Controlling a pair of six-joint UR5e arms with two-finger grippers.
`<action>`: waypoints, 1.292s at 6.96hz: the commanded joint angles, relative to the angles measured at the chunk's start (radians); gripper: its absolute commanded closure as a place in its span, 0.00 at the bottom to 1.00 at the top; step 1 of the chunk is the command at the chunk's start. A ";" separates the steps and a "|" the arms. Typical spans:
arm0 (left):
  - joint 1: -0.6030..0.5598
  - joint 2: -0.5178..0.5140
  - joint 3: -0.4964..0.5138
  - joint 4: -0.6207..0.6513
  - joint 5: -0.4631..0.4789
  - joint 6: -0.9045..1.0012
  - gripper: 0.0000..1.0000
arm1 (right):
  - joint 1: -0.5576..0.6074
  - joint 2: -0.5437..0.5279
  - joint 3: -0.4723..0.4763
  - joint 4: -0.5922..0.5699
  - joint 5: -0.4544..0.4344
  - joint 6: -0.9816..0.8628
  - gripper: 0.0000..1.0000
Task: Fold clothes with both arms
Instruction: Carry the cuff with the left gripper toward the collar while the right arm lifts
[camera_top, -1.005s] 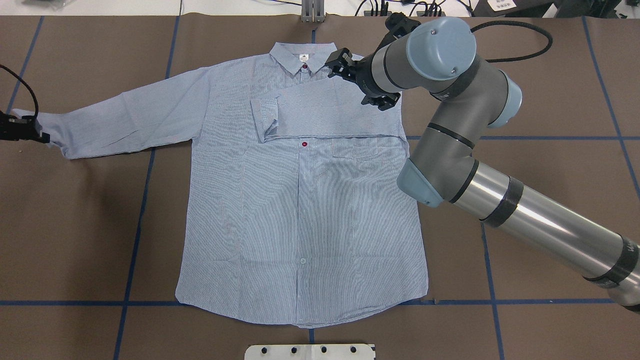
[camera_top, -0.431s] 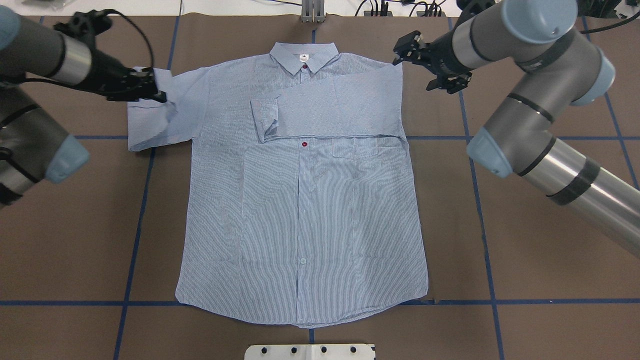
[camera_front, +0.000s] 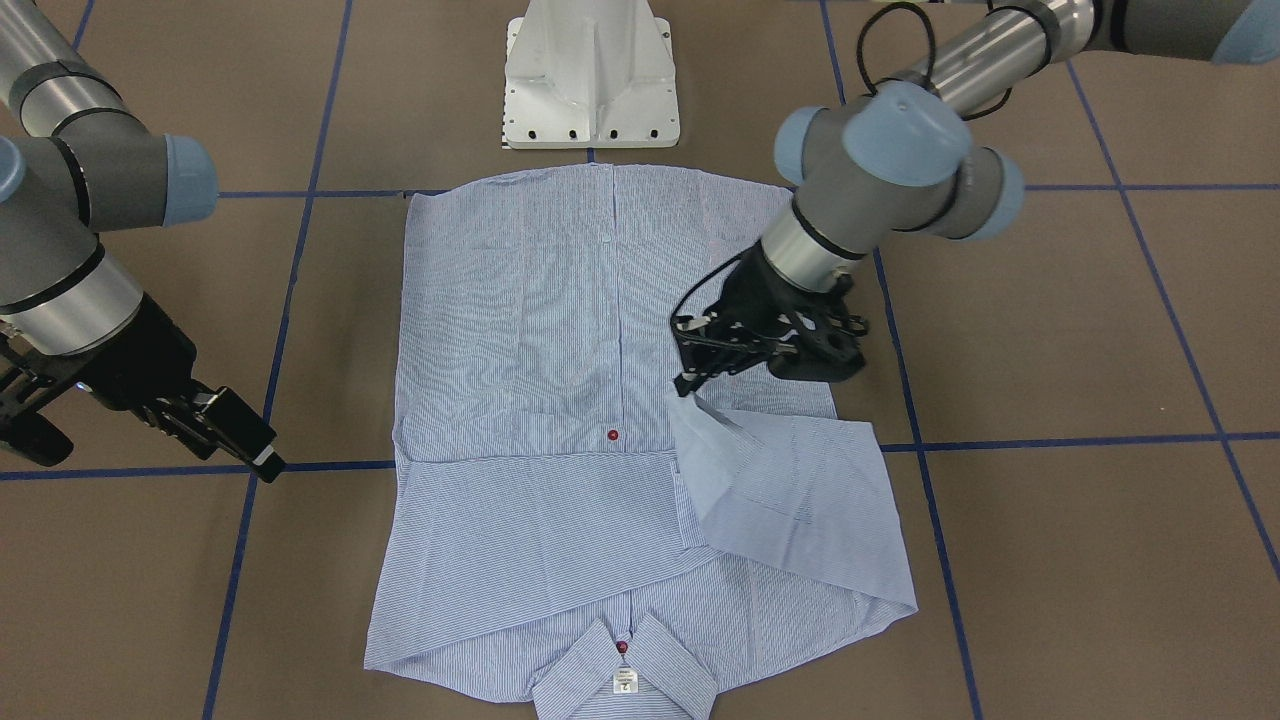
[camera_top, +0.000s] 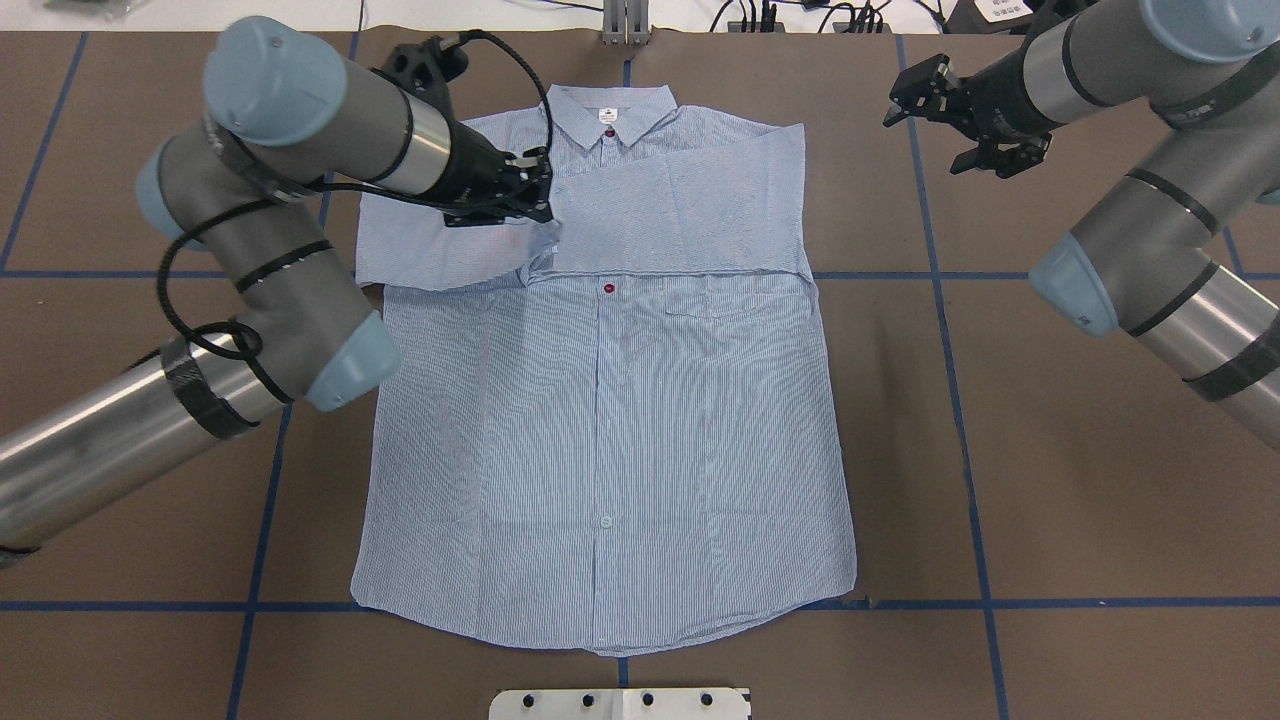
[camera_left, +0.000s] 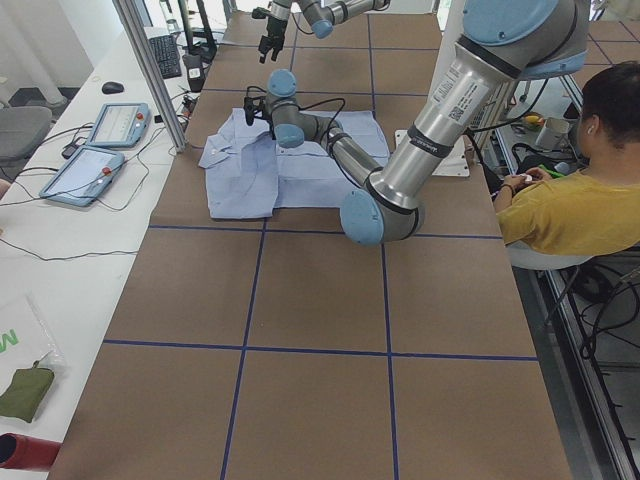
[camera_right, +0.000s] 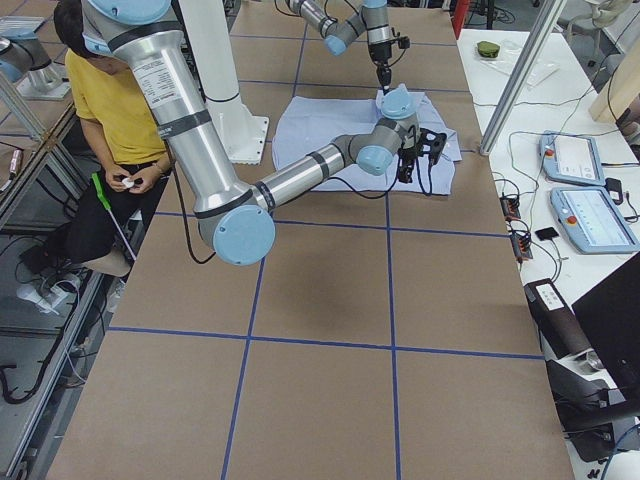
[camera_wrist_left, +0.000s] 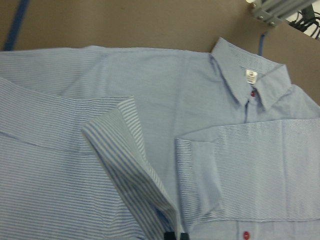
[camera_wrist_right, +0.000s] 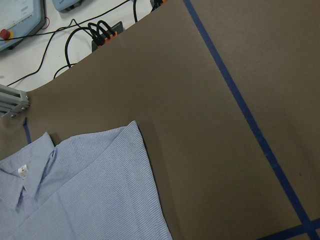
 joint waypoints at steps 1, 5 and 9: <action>0.088 -0.142 0.099 0.004 0.129 -0.085 1.00 | 0.012 -0.056 0.048 0.000 0.001 -0.004 0.00; 0.130 -0.216 0.213 -0.006 0.206 -0.101 0.28 | 0.007 -0.062 0.041 0.000 -0.015 -0.004 0.00; 0.159 -0.238 0.180 0.007 0.272 -0.101 0.01 | -0.017 -0.079 0.051 0.001 -0.027 0.025 0.00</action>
